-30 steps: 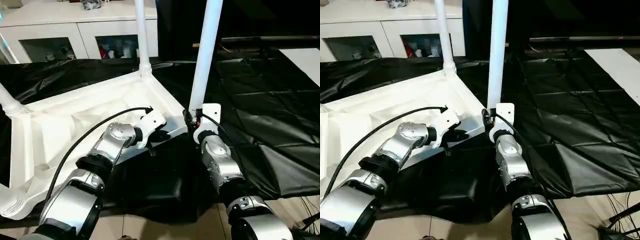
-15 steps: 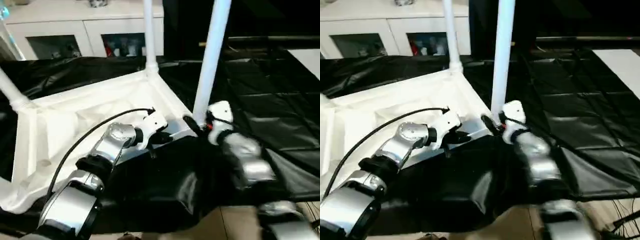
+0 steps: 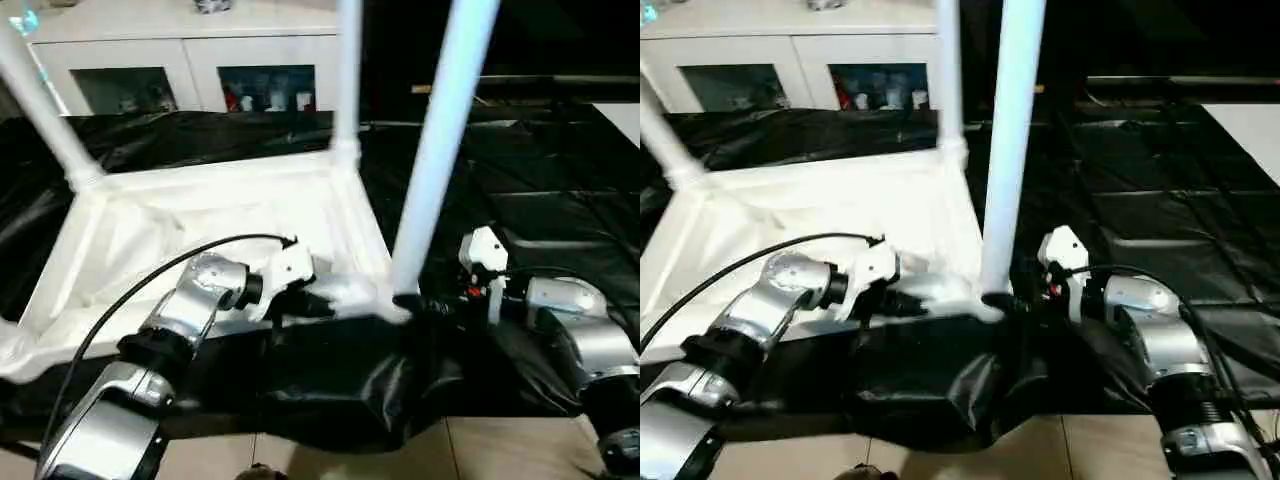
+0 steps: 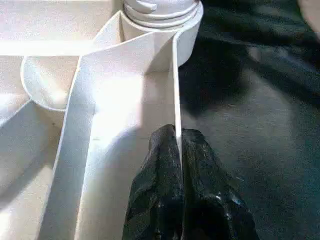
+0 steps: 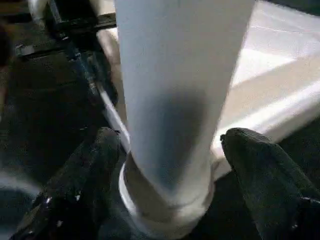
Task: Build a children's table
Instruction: Rotate leg to tighten
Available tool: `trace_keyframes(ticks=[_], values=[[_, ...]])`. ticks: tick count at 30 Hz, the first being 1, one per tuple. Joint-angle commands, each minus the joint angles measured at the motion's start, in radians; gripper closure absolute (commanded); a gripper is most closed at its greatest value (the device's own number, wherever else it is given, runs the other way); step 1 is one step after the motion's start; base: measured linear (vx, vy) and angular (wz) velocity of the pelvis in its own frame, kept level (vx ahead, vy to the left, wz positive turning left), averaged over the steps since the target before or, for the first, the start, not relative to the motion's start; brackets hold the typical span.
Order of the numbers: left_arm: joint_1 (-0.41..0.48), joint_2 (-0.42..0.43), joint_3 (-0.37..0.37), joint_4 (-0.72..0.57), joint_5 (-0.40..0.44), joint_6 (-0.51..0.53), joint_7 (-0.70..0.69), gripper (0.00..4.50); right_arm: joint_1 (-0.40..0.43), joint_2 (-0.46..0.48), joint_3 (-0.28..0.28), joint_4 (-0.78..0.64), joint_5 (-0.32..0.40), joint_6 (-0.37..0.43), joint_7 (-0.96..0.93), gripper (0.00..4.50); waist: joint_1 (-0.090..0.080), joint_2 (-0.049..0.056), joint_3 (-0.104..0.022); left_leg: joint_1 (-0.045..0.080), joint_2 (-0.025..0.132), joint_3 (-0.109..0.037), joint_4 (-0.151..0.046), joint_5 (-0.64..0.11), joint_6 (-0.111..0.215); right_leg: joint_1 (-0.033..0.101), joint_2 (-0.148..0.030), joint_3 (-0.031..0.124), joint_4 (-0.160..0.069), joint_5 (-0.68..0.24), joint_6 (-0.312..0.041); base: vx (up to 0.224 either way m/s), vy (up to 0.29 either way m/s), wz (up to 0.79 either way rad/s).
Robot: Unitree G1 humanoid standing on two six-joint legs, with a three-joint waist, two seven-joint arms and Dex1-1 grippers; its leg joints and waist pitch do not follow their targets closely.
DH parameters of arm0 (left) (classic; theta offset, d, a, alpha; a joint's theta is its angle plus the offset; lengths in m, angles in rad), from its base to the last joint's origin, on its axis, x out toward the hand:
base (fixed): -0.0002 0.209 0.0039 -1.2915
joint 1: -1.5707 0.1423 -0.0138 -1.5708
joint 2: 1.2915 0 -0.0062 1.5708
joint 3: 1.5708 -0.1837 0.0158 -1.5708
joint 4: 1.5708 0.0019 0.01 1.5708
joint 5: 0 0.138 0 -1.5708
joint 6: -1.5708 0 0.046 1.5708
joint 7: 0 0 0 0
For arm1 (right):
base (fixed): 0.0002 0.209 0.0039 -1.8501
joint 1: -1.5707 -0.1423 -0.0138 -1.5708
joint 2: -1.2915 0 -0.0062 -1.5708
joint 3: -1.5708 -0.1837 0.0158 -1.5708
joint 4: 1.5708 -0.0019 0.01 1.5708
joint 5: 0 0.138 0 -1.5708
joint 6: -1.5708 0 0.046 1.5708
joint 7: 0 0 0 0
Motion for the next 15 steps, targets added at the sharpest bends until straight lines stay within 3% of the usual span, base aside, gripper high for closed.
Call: trace_keyframes(ticks=[1, 9, 12, 15], values=[[0.003, 0.002, -0.025, -0.018, 0.003, 0.002, -0.028, 4.5, 0.003, -0.012, 0.023, -0.013, -0.004, -0.006, 0.033, 0.88, -0.001, -0.01, -0.069, 0.027, 0.045, -0.018, -0.063, -0.208, 0.091, 0.045, -0.056, 0.037, -0.073, -0.091, -0.263, 0.0, 0.0, 0.0], [0.005, -0.001, -0.025, -0.047, 0.002, 0.029, -0.019, 4.5, -0.026, 0.02, 0.054, 0.053, -0.061, -0.058, 0.022, 0.88, -0.002, -0.012, -0.069, 0.025, 0.041, -0.019, -0.063, -0.208, 0.075, 0.047, -0.057, 0.037, -0.074, -0.1, -0.252, 0.0, 0.0, 0.0], [0.003, -0.001, -0.026, -0.048, 0.003, 0.032, -0.015, 4.5, -0.044, 0.034, 0.057, 0.085, -0.07, -0.066, 0.004, 0.88, -0.003, -0.008, -0.071, 0.025, 0.041, -0.02, -0.062, -0.198, 0.076, 0.046, -0.057, 0.036, -0.071, -0.085, -0.257, 0.0, 0.0, 0.0], [0.003, 0.001, -0.026, -0.05, 0.003, 0.032, -0.014, 4.5, -0.061, 0.042, 0.063, 0.117, -0.084, -0.082, -0.014, 1.14, -0.004, -0.009, -0.072, 0.025, 0.041, -0.019, -0.062, -0.195, 0.077, 0.047, -0.055, 0.035, -0.069, -0.069, -0.263, 0.0, 0.0, 0.0]])
